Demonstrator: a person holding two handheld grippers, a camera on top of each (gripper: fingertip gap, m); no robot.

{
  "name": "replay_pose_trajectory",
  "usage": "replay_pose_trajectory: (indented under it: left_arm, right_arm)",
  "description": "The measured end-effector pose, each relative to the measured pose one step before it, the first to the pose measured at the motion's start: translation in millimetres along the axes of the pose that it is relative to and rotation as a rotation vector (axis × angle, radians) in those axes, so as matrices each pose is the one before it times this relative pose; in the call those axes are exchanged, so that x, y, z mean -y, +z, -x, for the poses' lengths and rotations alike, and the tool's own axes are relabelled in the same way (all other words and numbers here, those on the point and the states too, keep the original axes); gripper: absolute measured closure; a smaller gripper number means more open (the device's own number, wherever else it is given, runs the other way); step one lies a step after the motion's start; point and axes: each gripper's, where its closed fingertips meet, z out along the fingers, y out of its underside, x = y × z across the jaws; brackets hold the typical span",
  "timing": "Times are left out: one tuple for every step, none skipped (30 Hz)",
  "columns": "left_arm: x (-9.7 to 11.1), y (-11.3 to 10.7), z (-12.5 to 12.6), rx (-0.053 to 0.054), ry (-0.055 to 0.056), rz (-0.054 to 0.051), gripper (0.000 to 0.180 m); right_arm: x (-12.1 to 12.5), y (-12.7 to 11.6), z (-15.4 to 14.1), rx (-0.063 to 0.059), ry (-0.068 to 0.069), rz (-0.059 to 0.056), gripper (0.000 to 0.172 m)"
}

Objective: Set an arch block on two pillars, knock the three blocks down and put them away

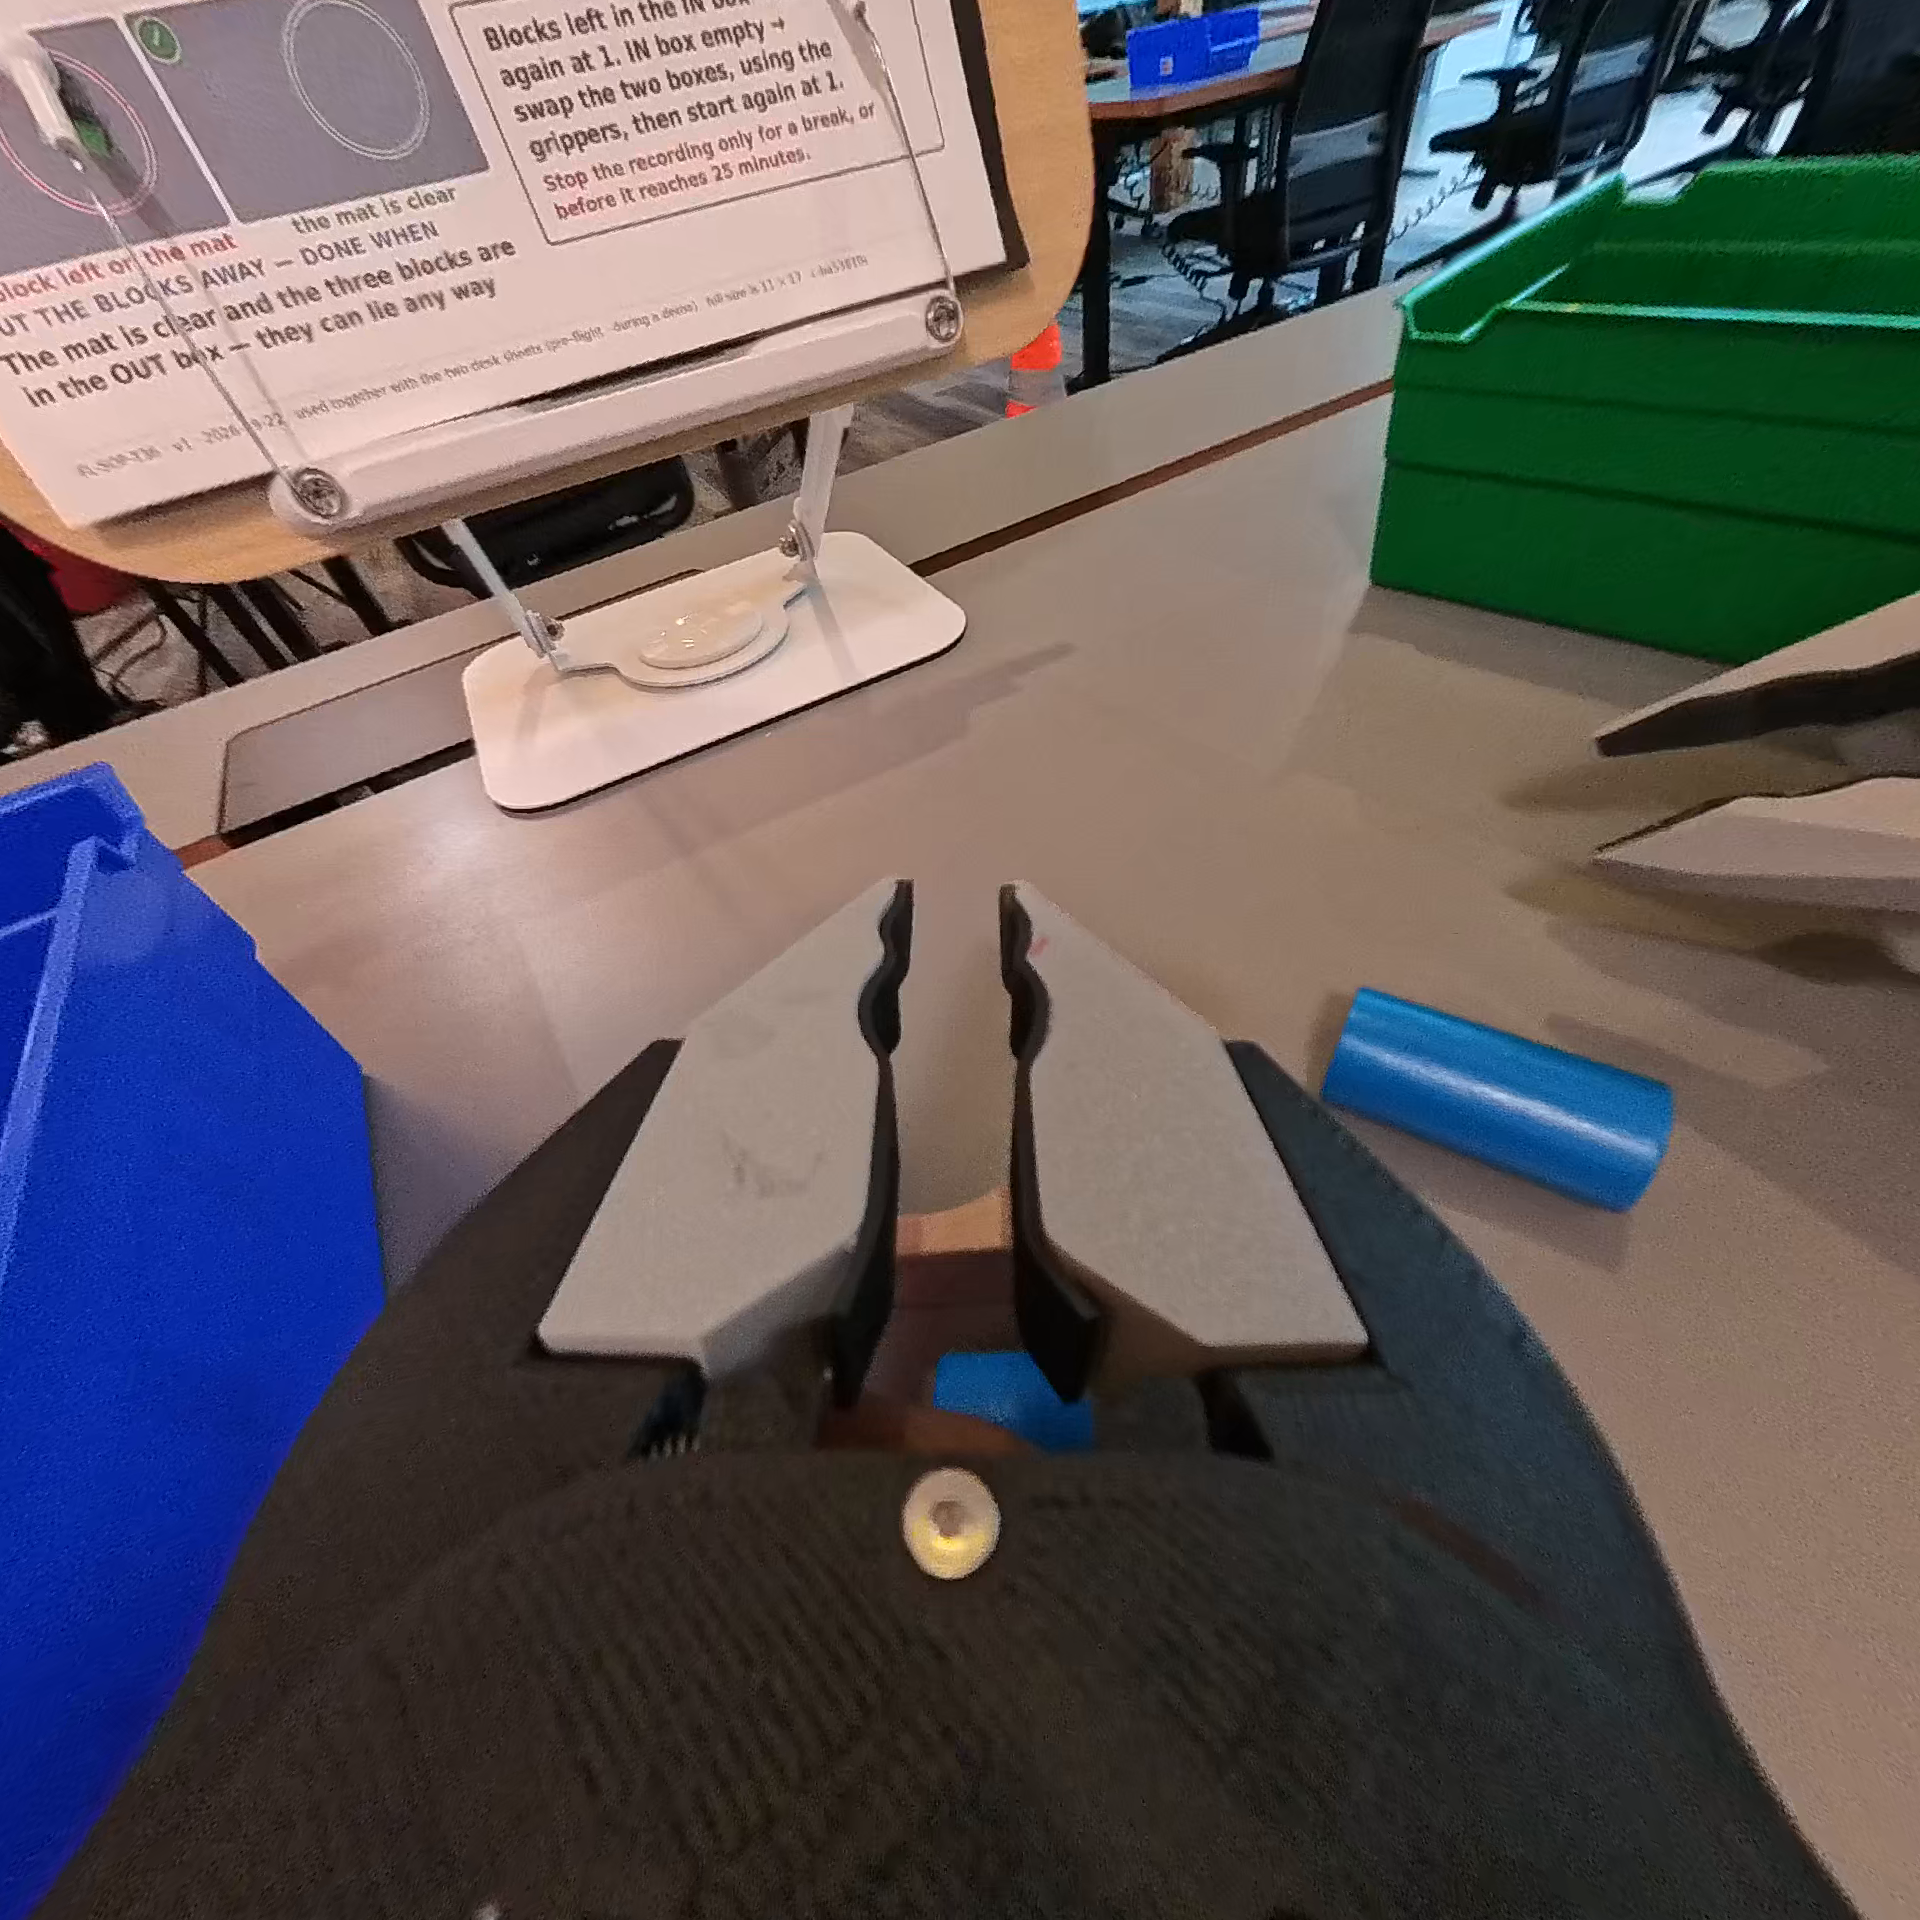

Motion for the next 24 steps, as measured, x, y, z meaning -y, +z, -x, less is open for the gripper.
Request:
replay_pose_trajectory:
  left_arm:
    - [0.03,-0.2,0.11,-0.0038,-0.0113,-0.0005,0.167]
    - [-0.14,-0.04,0.07,-0.0006,-0.0038,0.0015,0.167]
    - [-0.02,0.08,-0.16,0.0008,0.0024,-0.0001,0.167]
    - [0.11,-0.07,-0.4,0.0018,0.0059,-0.0009,0.167]
    - [-0.11,0.12,-0.69,0.0013,0.0067,0.0008,0.167]
    - [-0.32,0.16,-0.76,0.0008,0.0062,0.0018,0.168]
    - [-0.22,0.2,-0.8,0.0005,0.0062,0.0012,0.167]
    - [-0.02,0.07,-0.87,-0.0001,0.0067,0.0011,0.167]
    - [0.08,-0.06,-0.77,0.0001,0.0073,0.0007,0.167]
    - [0.73,-0.34,-0.88,0.0003,0.0077,-0.0015,0.168]
    - [1.17,-0.58,-1.1,-0.0011,0.0069,-0.0039,0.168]
    - [1.26,-0.64,-1.51,-0.0029,0.0042,-0.0048,0.168]
    - [0.92,-0.47,-1.59,-0.0042,0.0025,-0.0036,0.168]
    - [0.27,-0.01,-1.47,-0.0037,0.0037,-0.0006,0.168]
    - [-0.23,0.19,-1.11,-0.0015,0.0056,0.0016,0.168]
    - [-0.47,0.44,-0.74,0.0,0.006,0.0023,0.168]
    - [-0.67,0.45,-0.55,-0.0005,0.0049,0.0026,0.168]
    - [-0.4,0.17,-0.6,-0.0014,0.0026,0.002,0.168]
    - [0.0,0.0,-0.35,-0.001,0.0001,0.0004,0.168]
    - [0.21,-0.15,-0.1,-0.0003,-0.0005,-0.0012,0.168]
    - [0.43,-0.27,0.29,0.0009,-0.0003,-0.0019,0.168]
    - [0.26,-0.17,0.71,0.0017,-0.0014,-0.0017,0.168]
    - [0.15,-0.11,0.67,0.0009,-0.0032,-0.001,0.168]
    - [-0.24,0.07,0.74,0.0007,-0.0037,0.0007,0.168]
  right_arm:
    - [0.45,-0.98,-1.39,-0.0043,0.0021,-0.0037,0.142]
    - [0.75,-1.02,-1.26,-0.0019,0.0053,-0.0044,0.142]
    - [1.13,-0.88,-1.05,0.0,0.0069,-0.0065,0.142]
    - [1.09,-0.77,-0.74,0.0009,0.0068,-0.0061,0.142]
    - [0.65,-0.43,-0.49,0.0014,0.0049,-0.0039,0.142]
    - [0.26,-0.3,-0.47,0.0004,0.0028,-0.0011,0.142]
    - [0.08,-0.13,-0.28,0.0001,0.0007,0.0001,0.142]
    - [0.4,-0.39,0.15,0.0004,-0.0017,-0.0008,0.142]
    - [1.68,-1.03,-0.16,-0.0034,-0.0042,-0.0062,0.143]
    - [3.12,-1.59,0.25,-0.0022,-0.0081,-0.0164,0.145]
    - [3.16,-1.61,0.62,-0.0008,-0.0087,-0.016,0.147]
    - [1.93,-1.17,-0.02,-0.0035,-0.007,-0.0087,0.148]
    - [0.55,-0.48,-0.68,-0.0064,-0.0053,-0.0023,0.148]
    - [-0.54,0.15,-0.73,-0.0047,-0.0019,0.0036,0.148]
    - [-0.77,0.33,-1.01,-0.0044,0.0018,0.0059,0.148]
    - [0.08,-0.14,-1.5,-0.0067,0.0033,-0.0002,0.148]
    - [0.83,-0.49,-0.77,-0.0006,0.0051,-0.0068,0.148]
    - [0.89,-0.43,-0.21,0.0031,0.0088,-0.0065,0.148]
    - [0.51,-0.22,-0.08,0.004,0.0081,-0.005,0.147]
    - [-0.35,0.04,-0.24,0.0025,0.0066,0.0,0.147]
    - [-0.53,0.13,-0.71,-0.0023,0.0045,0.0028,0.147]
    - [0.41,-0.46,-1.24,-0.0067,0.0007,-0.0021,0.147]
    - [3.05,-2.26,-2.33,-0.015,-0.003,-0.0133,0.148]
    - [7.88,-4.93,-3.57,-0.0233,-0.0062,-0.0416,0.148]
